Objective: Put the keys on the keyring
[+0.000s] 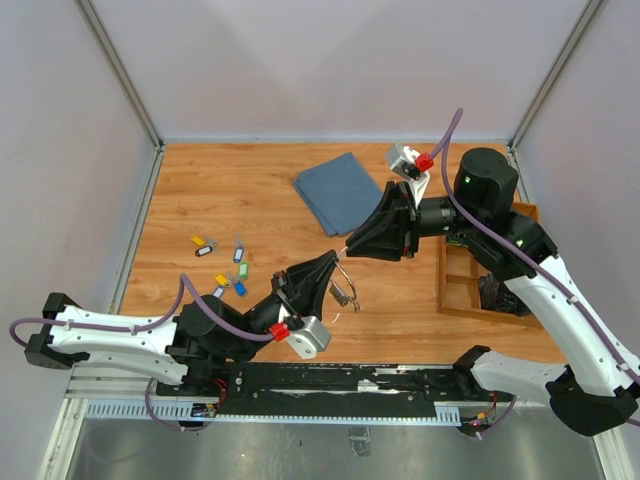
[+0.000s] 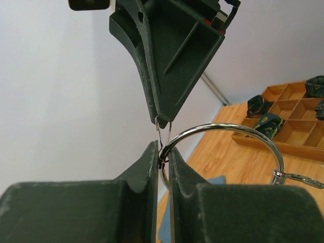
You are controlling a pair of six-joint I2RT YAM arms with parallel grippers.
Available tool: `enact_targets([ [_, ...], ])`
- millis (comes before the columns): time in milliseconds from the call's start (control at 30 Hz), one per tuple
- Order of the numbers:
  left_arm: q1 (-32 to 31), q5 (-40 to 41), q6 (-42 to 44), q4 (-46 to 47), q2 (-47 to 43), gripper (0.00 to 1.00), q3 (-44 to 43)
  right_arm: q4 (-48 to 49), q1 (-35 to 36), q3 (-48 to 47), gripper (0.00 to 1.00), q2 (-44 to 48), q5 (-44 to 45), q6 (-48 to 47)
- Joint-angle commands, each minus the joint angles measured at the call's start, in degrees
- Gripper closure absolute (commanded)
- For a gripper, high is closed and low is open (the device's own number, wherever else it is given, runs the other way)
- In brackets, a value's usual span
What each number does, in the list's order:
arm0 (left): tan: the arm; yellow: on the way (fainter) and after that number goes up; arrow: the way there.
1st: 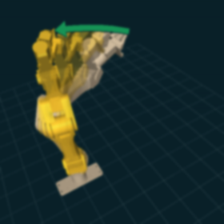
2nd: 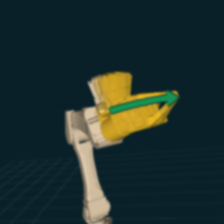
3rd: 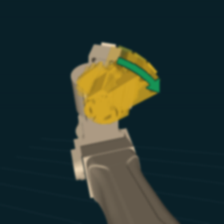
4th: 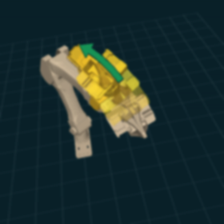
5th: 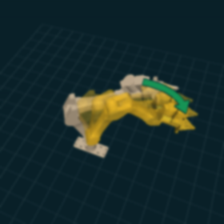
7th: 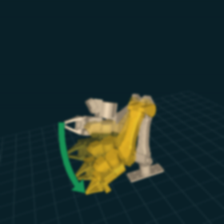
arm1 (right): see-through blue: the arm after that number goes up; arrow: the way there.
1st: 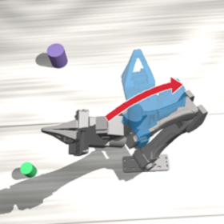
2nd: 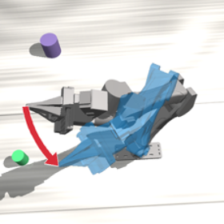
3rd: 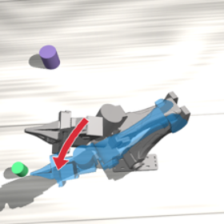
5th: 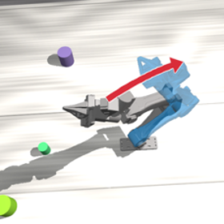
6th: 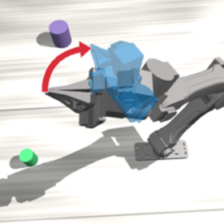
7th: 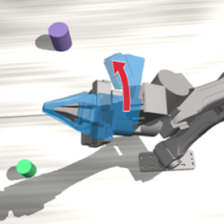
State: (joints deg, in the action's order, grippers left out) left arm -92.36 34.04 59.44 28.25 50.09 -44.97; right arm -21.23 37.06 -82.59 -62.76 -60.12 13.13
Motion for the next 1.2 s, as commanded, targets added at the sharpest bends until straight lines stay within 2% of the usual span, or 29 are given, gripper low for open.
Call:
enact_targets([
  [0, -0.3, 0.4, 0.6, 3.7, -0.4, 0.99, 0.5, 2.0, 1.0, 0.4, 0.77, -0.3, -3.0, 0.8],
  [233, -0.3, 0.4, 0.7, 3.8, -0.5, 0.99, 0.6, 1.0, 1.7, -0.5, 0.82, -1.7, -3.7, 1.0],
  [367, -0.3, 0.3, 0.8, 3.8, -0.5, 0.99, 0.7, 0.5, 2.0, -1.0, 0.97, -1.9, -3.5, 0.6],
  [433, -0.3, 0.4, 0.8, 3.9, -0.4, 0.99, 0.8, -0.2, 2.0, -2.0, 1.00, -2.0, -3.3, -0.7],
  [500, -0.3, 0.3, 1.4, 4.1, -0.2, 0.93, 0.8, -2.3, 1.9, -3.8, 1.00, -2.4, -2.5, -2.8],
  [700, -0.3, 2.9, 2.9, 4.2, 1.7, 0.59, 0.0, -7.2, 1.9, -5.7, 1.00, -0.6, 7.3, -9.3],
  [867, -0.3, 7.8, -1.5, 0.4, 2.6, 0.47, -1.5, -7.2, 1.9, -2.9, 1.00, 3.3, 16.1, -13.7],
  [900, -0.3, 8.6, -2.4, -0.2, 2.6, 0.39, -1.8, -7.6, 2.0, -2.4, 1.00, 3.7, 17.5, -14.6],
  [967, -0.3, 9.8, -4.1, -1.5, 2.4, 0.35, -2.6, -8.6, 1.9, -1.8, 1.00, 4.2, 19.9, -16.4],
  [1167, -0.4, 11.3, -6.2, -1.6, 1.4, 0.33, -3.7, -9.5, 2.0, 0.1, 1.00, 5.8, 25.4, -19.3],
])
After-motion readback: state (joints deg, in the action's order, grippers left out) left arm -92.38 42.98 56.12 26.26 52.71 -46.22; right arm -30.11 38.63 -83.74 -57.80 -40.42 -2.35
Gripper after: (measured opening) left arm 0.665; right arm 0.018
